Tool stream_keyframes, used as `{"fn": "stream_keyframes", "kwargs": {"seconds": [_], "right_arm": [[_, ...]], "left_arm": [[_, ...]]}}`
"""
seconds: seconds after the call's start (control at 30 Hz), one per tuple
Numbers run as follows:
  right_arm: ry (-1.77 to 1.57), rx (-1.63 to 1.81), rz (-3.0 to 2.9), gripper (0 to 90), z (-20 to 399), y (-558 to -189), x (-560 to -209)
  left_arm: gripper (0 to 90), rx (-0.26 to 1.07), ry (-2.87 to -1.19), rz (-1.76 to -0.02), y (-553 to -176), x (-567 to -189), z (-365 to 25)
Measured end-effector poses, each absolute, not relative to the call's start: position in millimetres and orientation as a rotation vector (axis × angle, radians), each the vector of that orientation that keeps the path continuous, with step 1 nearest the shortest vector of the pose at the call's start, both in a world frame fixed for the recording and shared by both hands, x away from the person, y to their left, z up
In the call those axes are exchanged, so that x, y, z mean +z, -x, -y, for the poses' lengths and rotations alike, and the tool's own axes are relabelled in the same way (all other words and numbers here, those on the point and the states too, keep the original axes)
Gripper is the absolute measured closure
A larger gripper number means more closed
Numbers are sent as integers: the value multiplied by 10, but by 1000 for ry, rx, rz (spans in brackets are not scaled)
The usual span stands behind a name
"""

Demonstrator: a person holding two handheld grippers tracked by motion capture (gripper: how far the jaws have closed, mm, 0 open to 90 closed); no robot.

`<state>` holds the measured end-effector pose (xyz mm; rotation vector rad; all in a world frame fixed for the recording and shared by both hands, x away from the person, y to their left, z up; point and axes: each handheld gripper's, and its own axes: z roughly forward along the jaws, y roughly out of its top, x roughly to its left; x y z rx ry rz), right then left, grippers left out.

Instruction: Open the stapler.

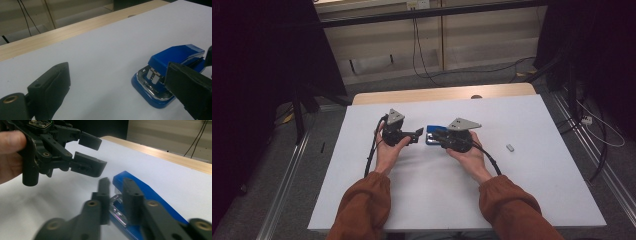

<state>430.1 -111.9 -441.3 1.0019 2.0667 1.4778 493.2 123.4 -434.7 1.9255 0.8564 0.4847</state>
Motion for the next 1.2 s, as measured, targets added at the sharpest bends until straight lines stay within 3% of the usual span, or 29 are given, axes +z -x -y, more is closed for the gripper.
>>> {"fn": "stream_keyframes", "kwargs": {"seconds": [0.07,0.17,0.77,1.0,1.2], "right_arm": [[-1007,1462,-2076,894,1105,-4320,-4417],[-1010,1464,-2087,900,1086,-4328,-4427],[-1016,1381,-2138,900,1053,-4388,-4526],[-1027,1353,-2165,900,1027,-4404,-4564],[-1027,1325,-2187,900,1003,-4424,-4589]], "left_arm": [[72,485,-1932,-856,-4937,-4354,-1238],[84,470,-1950,-829,-4924,-4345,-1245],[706,408,-2030,-792,-4885,-4387,-1191],[900,394,-2057,-799,-4867,-4418,-1144],[900,394,-2069,-769,-4857,-4426,-1082]]}}
